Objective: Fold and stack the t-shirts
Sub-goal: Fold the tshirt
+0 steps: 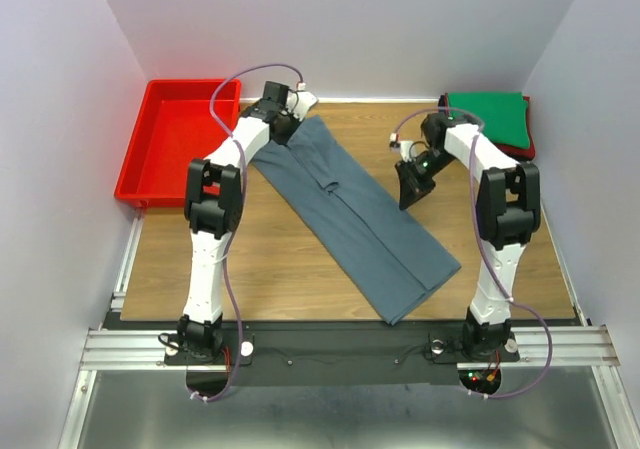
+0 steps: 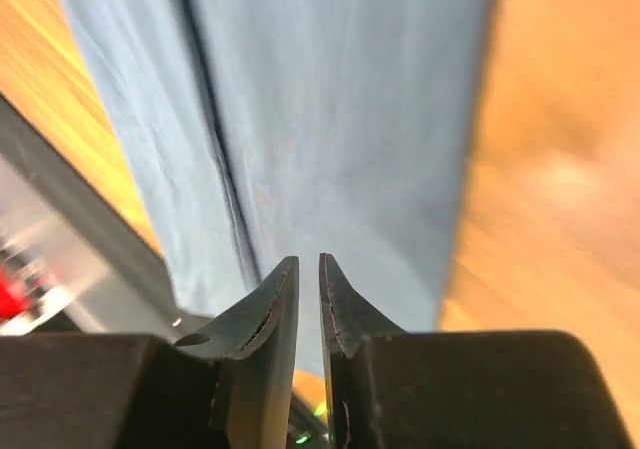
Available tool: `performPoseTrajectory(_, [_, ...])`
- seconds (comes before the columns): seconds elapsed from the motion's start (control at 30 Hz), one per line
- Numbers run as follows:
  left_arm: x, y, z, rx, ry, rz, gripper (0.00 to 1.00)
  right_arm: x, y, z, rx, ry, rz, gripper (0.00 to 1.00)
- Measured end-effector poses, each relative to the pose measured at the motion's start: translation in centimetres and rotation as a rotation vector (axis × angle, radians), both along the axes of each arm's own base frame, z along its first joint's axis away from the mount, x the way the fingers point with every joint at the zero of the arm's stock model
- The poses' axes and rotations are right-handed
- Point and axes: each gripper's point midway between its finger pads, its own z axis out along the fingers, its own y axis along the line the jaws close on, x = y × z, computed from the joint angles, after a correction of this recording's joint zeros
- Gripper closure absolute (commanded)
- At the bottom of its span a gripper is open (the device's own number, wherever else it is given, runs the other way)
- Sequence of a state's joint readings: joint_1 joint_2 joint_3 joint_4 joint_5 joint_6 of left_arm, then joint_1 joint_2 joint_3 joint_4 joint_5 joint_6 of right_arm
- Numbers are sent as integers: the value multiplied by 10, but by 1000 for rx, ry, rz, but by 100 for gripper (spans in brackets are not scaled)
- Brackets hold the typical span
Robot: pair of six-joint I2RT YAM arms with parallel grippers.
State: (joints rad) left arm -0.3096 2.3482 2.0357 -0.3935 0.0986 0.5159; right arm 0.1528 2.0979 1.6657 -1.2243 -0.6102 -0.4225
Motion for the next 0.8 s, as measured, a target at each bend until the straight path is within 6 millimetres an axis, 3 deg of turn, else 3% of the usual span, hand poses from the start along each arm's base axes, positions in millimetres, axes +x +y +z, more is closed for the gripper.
performPoseTrajectory(0.13, [-11,0,38,-81,-16,14,100,23,-9,26,-2,-135,5,87])
performPoseTrajectory(0.27, [-44,-5,64,-182,19,60,100,20,-19,11,-42,-107,12,89])
performPoseTrajectory(0.33, [-60,-6,65,-225,60,93,100,14,-21,-2,-57,-68,19,90])
performPoseTrajectory(0.4, [-70,-10,55,-251,109,124,100,6,-22,-15,-75,-29,28,90])
performPoseTrajectory(0.6, [-101,-3,-12,-219,307,224,100,-16,-20,-37,-109,41,63,90])
performPoseTrajectory(0.7, [-106,1,-39,-183,371,260,100,-32,-17,-46,-115,84,76,88])
performPoseTrajectory(0.8, [-92,-1,-40,-183,362,272,100,-51,-8,-48,-94,143,81,84])
